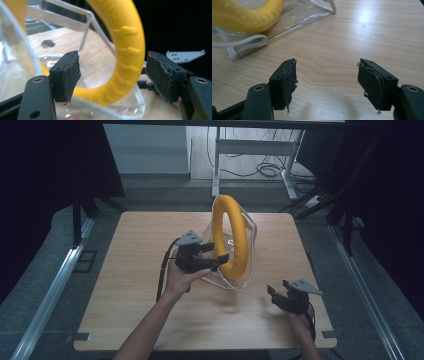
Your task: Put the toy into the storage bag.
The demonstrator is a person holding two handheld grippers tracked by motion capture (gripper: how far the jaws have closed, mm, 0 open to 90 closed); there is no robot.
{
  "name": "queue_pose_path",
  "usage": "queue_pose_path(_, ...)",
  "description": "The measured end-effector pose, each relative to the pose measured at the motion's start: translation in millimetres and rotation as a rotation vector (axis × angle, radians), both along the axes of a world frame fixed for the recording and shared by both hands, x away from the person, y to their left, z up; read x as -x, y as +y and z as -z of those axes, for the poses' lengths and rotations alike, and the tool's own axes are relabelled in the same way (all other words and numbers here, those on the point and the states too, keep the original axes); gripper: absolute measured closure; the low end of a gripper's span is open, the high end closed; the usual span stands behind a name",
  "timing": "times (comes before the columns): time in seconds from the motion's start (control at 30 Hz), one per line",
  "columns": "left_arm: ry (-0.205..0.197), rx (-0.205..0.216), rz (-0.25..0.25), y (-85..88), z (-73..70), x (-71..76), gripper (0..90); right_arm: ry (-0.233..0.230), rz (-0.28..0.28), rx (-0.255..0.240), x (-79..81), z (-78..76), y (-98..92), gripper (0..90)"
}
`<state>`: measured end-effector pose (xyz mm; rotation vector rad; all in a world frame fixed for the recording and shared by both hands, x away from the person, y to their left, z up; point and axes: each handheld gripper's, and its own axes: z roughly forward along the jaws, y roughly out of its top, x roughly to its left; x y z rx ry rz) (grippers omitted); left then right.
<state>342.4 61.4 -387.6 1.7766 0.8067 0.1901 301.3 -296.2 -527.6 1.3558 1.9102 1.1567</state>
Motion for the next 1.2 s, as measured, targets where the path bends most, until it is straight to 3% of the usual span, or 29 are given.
queue_pose_path(0.3,-0.002,0.003,-0.013,29.9,6.8,16.7,28.1,0.000,-0.010,0.000,-2.9,-0.5,3.3,31.8)
queue_pose_path(0.67,-0.008,-0.043,-0.050,63.8,25.5,43.2,28.1,0.004,-0.006,0.003,-2.5,0.2,2.7,31.8)
queue_pose_path(1.2,0.001,-0.062,-0.085,81.0,40.6,59.0,29.1,0.010,-0.013,0.011,-2.5,1.2,3.5,31.7)
